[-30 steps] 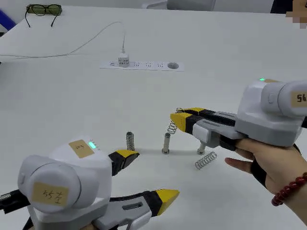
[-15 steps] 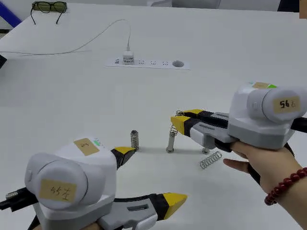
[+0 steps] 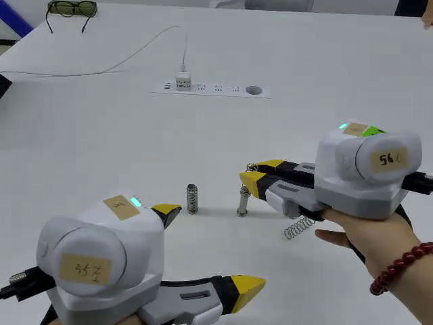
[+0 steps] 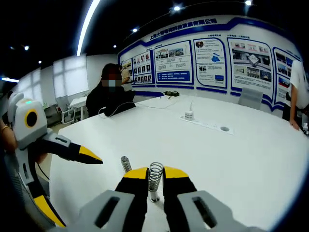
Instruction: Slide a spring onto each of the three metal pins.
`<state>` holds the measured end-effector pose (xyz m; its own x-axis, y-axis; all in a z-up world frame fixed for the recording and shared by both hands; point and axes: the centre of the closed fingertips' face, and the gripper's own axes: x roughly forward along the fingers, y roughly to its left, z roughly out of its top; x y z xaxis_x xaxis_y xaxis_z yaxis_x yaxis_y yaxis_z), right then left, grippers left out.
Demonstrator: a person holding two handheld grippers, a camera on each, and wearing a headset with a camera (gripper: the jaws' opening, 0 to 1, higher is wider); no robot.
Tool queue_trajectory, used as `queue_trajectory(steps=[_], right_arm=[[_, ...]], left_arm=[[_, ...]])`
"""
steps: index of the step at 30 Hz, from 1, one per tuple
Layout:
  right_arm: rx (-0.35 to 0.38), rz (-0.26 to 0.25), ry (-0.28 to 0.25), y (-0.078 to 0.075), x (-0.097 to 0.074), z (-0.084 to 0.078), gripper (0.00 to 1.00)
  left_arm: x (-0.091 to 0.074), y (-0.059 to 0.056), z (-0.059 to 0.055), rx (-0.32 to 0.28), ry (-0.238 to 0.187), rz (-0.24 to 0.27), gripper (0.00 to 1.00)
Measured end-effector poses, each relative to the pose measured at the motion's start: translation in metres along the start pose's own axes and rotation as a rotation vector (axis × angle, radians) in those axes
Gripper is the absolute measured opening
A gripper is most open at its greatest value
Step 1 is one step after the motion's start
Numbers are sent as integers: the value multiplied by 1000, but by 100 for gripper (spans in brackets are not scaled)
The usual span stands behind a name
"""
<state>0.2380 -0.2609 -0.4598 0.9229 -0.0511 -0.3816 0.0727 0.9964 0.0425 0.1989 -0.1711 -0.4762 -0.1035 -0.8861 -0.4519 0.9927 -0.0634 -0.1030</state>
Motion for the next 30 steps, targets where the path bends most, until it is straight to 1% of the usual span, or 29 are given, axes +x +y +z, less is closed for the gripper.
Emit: queue_trajectory(steps=[3, 7, 10, 14, 18, 23, 30], right_arm=[[-19, 0, -1, 1, 1, 1, 12], [-39, -3, 6, 2, 1, 1, 12], [-54, -2, 9, 3, 1, 0, 12], [-79, -17, 31, 4, 1, -4, 12], [-90, -18, 46, 5, 3, -9, 12], [-80, -18, 62, 3, 7, -14, 12], [-78, -15, 85, 5, 10, -23, 12]], left_arm=[[0, 1, -1, -3, 5, 2, 89], [0, 0, 2, 6, -3, 5, 89], [0, 1, 1, 7, -1, 6, 89], [0, 0, 0, 5, 3, 4, 88], [1, -1, 1, 6, 1, 2, 88], [1, -1, 1, 8, -2, 0, 88], [0, 1, 1, 8, -3, 6, 87]])
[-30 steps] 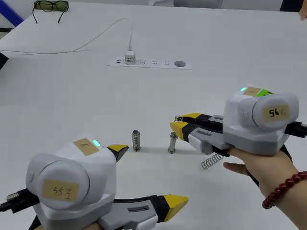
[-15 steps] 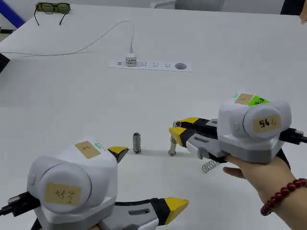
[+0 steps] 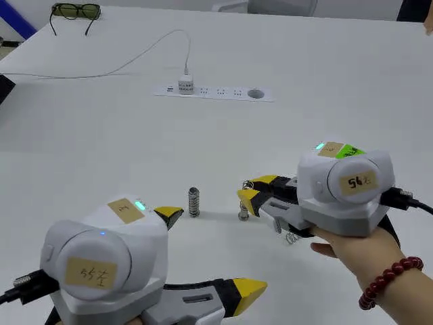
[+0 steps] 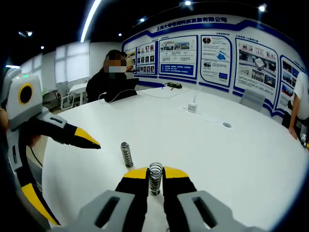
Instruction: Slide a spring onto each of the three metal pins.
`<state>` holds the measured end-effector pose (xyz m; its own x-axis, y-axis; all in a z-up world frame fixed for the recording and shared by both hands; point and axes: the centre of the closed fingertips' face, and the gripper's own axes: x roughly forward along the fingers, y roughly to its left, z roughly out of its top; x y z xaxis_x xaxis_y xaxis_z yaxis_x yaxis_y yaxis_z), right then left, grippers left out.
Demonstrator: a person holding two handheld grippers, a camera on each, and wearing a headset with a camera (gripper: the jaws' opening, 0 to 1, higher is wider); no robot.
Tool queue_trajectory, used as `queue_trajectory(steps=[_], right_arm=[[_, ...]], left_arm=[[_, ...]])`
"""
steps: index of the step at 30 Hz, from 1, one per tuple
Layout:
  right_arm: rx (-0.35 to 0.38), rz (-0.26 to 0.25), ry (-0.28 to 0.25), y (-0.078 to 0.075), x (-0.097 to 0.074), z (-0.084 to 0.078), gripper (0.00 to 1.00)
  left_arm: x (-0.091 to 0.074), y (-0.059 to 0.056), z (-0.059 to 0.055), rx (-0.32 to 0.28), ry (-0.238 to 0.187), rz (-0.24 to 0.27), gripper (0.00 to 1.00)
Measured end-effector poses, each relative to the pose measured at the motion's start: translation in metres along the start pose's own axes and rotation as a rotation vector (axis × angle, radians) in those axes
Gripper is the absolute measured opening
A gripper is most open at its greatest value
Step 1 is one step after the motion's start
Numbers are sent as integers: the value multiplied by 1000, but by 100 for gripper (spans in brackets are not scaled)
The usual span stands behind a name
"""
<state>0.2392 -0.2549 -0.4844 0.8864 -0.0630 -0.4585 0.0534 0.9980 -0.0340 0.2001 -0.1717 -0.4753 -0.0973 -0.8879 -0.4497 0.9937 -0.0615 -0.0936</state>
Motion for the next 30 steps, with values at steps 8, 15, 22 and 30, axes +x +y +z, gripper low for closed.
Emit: queue_trajectory(steps=[8, 15, 22, 30], right_arm=[[-42, 1, 35, 1, 4, -11, 12], [-41, -3, 49, 1, 6, -18, 12], [-30, -8, 48, 0, 6, -19, 12], [2, -4, 21, 0, -5, -8, 24]], left_arm=[[-1, 1, 1, 6, -7, 2, 86], [-1, 1, 2, 5, -12, 5, 85], [-1, 1, 3, 11, -21, 1, 83], [0, -1, 5, 24, -25, -8, 80]])
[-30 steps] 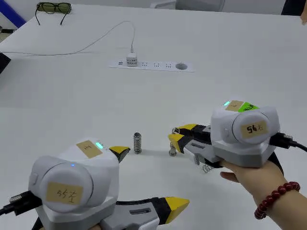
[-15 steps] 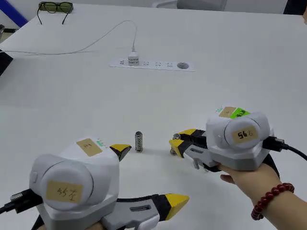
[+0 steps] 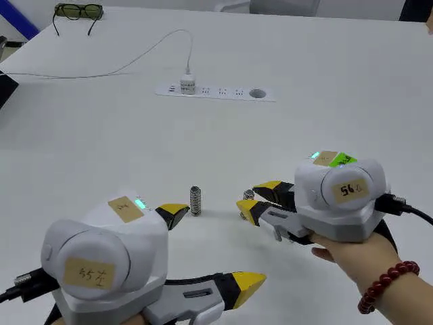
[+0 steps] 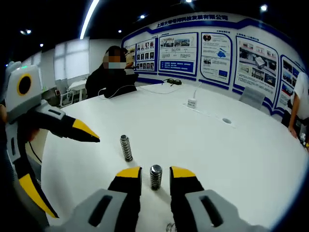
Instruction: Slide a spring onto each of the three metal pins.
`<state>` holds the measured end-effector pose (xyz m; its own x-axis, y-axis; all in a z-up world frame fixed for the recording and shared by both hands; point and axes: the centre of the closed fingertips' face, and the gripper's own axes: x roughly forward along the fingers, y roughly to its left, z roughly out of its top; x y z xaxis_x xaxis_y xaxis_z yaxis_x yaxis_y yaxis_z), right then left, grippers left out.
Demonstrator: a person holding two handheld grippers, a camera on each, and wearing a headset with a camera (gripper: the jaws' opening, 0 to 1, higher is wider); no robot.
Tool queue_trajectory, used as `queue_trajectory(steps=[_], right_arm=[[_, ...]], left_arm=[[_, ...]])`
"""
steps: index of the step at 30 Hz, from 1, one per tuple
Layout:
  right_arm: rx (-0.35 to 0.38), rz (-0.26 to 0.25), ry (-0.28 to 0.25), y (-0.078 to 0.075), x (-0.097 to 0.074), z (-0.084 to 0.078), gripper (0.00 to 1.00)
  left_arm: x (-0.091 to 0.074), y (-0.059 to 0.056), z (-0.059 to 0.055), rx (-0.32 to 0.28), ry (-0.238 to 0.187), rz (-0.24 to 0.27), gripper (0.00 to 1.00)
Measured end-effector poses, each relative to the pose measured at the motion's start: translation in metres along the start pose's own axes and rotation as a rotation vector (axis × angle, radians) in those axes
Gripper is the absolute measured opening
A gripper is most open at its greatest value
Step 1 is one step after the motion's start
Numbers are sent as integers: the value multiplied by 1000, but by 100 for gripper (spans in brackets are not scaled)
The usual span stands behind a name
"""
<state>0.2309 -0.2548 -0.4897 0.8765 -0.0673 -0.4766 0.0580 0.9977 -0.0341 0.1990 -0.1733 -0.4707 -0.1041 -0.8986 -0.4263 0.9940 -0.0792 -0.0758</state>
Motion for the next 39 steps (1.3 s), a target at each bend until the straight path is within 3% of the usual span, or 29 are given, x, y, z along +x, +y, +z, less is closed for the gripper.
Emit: queue_trajectory(steps=[18, 31, 39], right_arm=[[102, -41, -58, -14, -50, 16, 36], [129, -63, -86, -25, -80, 11, 40], [156, -77, -108, -31, -94, 4, 44]], left_arm=[[16, -14, 11, 34, -8, -54, 66], [39, -24, 12, 101, 3, -93, 59], [56, -24, 9, 134, 19, -88, 50]])
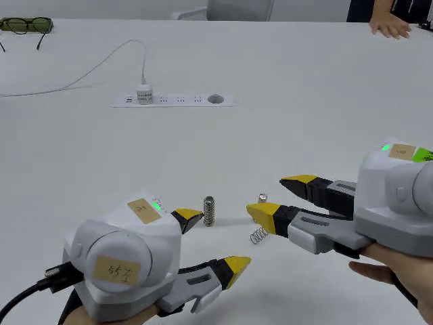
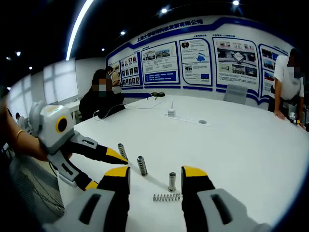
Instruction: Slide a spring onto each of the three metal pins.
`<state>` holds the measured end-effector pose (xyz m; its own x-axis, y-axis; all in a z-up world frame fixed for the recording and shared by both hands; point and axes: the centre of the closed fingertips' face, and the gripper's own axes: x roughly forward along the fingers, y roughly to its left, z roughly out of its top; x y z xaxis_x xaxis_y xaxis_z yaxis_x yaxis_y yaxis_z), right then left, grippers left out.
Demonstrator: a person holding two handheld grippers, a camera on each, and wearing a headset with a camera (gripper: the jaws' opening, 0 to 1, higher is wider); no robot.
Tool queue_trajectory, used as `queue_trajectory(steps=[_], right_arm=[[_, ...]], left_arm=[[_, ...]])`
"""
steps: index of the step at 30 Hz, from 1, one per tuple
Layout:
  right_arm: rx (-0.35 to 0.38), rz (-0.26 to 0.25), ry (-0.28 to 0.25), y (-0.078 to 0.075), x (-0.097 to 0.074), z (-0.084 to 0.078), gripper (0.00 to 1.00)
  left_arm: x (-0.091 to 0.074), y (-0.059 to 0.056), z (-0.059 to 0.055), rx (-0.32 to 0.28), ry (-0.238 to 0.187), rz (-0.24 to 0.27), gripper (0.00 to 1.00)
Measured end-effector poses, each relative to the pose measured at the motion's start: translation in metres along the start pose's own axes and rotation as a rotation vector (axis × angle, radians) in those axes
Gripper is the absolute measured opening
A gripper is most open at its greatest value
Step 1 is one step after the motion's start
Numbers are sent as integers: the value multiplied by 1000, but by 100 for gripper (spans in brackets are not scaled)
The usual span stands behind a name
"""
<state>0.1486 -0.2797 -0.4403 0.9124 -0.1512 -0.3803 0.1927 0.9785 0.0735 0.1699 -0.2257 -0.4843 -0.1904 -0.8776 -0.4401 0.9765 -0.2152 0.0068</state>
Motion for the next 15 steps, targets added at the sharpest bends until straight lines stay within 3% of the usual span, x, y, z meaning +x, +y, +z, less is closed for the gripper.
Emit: queue_trajectory(steps=[15], right_arm=[[21, 16, -12, -7, -21, -12, 48]], left_arm=[[34, -6, 0, 11, 1, -37, 40]])
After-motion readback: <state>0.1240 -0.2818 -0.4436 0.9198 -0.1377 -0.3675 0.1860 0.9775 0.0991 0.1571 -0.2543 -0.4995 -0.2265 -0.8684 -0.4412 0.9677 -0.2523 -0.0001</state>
